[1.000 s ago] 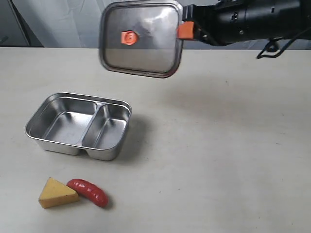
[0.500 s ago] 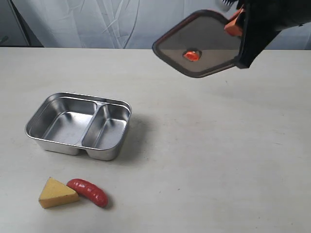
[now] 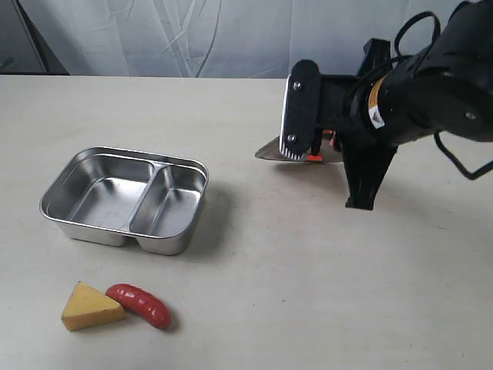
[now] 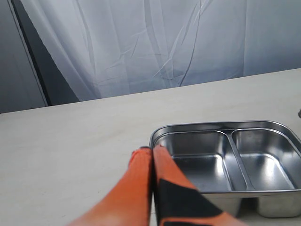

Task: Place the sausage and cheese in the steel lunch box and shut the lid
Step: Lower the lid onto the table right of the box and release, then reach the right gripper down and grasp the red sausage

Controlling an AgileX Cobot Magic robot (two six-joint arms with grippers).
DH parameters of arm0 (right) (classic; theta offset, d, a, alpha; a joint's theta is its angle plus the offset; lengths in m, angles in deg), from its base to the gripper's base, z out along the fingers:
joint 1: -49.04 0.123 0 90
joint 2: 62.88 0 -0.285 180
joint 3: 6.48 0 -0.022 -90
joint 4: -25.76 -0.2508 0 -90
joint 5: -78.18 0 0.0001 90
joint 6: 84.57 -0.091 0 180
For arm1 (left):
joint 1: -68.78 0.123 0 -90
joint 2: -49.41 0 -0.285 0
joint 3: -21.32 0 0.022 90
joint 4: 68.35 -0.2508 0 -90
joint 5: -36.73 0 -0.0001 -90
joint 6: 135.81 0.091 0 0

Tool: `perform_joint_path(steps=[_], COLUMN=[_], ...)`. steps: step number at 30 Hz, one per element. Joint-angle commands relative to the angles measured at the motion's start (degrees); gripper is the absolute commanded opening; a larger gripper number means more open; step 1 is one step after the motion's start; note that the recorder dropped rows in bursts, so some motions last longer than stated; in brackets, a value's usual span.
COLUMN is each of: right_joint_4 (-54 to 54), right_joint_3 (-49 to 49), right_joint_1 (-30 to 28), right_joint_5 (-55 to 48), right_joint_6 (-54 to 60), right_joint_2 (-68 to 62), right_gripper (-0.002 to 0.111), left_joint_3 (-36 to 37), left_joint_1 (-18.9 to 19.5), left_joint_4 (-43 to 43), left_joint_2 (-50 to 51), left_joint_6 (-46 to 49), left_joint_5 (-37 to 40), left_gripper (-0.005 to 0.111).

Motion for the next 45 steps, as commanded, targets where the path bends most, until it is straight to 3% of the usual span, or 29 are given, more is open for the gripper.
perform_joint_path(steps=[1,10,16,18,24,33,37,45], right_joint_4=[0.87,-9.86,-16.57,-20.30,-27.76,-39.79,-40.34,-43.69], right_joint_3=[1.96,2.20,2.20,2.20,2.20,0.39,-2.00,-9.53], right_joint_1=[3.49,10.08,11.25,11.25,11.25,13.51,17.21,21.77], right_joint_5=[0.12,-4.84,-7.36,-7.36,-8.00,-9.81,-7.85,-4.99], right_joint_6=[-5.33,-6.86,-5.37,-3.12,1.37,2.05,2.48,2.19], right_joint_2=[-0.67,-3.33,-6.19,-6.82,-7.24,-7.24,-7.59,-15.52], right_gripper=[-0.001,-0.001,-0.001,0.006,0.044,0.047,0.056,0.057], left_joint_3=[0.23,0.23,0.23,0.23,0.23,0.23,0.23,0.23], left_joint_1=[-0.34,-0.34,-0.34,-0.34,-0.34,-0.34,-0.34,-0.34], left_joint_4=[-0.04,-0.04,-0.04,-0.04,-0.04,-0.04,-0.04,-0.04], left_joint_2=[-0.36,-0.36,-0.36,-0.36,-0.36,-0.36,-0.36,-0.36], left_joint_6=[-0.07,-0.07,-0.07,-0.07,-0.07,-0.07,-0.07,-0.07], left_joint_5=[-0.40,-0.40,-0.40,-0.40,-0.40,-0.40,-0.40,-0.40], left_gripper=[0.000,0.000,0.000,0.000,0.000,0.000,0.000,0.000])
